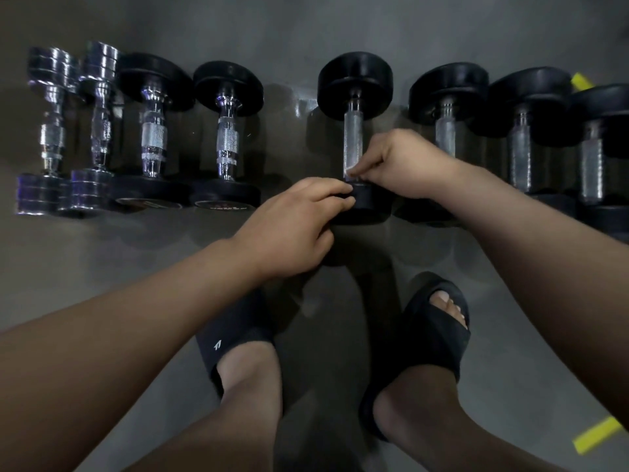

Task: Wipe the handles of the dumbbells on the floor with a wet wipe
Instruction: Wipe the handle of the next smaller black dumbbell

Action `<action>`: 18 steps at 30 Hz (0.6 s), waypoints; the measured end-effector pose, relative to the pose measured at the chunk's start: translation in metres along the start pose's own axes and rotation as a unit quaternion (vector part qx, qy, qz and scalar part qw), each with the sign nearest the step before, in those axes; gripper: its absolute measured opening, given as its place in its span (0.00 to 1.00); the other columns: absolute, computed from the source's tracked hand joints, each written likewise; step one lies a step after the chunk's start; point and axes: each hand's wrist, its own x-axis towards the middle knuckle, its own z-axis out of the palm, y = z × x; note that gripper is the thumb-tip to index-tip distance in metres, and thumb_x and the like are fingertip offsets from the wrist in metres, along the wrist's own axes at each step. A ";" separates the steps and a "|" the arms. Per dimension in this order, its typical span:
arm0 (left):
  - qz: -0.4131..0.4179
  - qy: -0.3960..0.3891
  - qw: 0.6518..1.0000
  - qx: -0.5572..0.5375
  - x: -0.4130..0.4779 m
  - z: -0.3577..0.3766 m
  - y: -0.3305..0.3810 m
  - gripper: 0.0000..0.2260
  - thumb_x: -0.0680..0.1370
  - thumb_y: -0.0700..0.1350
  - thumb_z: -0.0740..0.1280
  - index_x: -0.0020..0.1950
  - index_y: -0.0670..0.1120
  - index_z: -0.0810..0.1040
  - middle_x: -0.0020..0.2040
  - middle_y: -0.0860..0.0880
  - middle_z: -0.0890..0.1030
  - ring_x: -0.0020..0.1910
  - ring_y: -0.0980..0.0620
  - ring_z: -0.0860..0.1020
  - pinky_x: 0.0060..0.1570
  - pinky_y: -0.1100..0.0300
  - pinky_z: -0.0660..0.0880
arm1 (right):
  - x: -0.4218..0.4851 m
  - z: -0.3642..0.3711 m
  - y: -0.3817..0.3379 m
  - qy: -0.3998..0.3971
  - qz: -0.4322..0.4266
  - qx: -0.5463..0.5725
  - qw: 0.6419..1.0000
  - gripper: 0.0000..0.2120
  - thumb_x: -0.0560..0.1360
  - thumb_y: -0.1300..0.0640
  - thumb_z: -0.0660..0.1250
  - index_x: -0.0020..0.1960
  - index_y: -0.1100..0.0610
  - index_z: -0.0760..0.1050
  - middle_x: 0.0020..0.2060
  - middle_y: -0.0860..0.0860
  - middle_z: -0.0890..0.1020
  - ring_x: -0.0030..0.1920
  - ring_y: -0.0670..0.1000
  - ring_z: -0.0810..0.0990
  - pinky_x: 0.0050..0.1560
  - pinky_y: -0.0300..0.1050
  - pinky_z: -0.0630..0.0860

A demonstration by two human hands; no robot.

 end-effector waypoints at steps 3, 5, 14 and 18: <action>-0.002 -0.001 1.000 0.011 -0.001 0.002 0.005 0.27 0.72 0.45 0.60 0.72 0.46 0.75 0.74 0.50 0.72 0.74 0.49 0.68 0.70 0.50 0.70 | 0.007 -0.006 -0.002 0.027 0.044 0.021 0.998 0.09 0.74 0.60 0.74 0.54 0.52 0.86 0.45 0.42 0.81 0.48 0.41 0.79 0.50 0.32 0.72; -0.006 0.007 1.000 0.016 -0.002 0.004 0.007 0.27 0.73 0.45 0.60 0.72 0.45 0.75 0.73 0.49 0.72 0.73 0.49 0.68 0.71 0.50 0.70 | 0.008 -0.005 -0.001 0.061 0.066 0.053 0.995 0.09 0.75 0.61 0.74 0.54 0.53 0.86 0.43 0.42 0.81 0.45 0.39 0.78 0.52 0.33 0.75; -0.008 0.004 0.999 0.048 -0.003 0.006 0.012 0.26 0.73 0.48 0.58 0.70 0.44 0.76 0.71 0.47 0.73 0.69 0.46 0.71 0.67 0.48 0.73 | -0.002 -0.003 -0.005 0.037 0.090 0.060 0.993 0.08 0.74 0.60 0.75 0.50 0.49 0.87 0.43 0.42 0.86 0.44 0.38 0.82 0.50 0.32 0.78; -0.013 -0.018 0.998 0.061 -0.002 0.003 0.014 0.23 0.75 0.45 0.62 0.71 0.45 0.75 0.72 0.48 0.71 0.70 0.45 0.69 0.68 0.48 0.72 | -0.004 0.006 0.000 0.084 0.112 0.114 0.984 0.08 0.74 0.60 0.75 0.50 0.50 0.87 0.42 0.41 0.84 0.43 0.37 0.80 0.48 0.27 0.75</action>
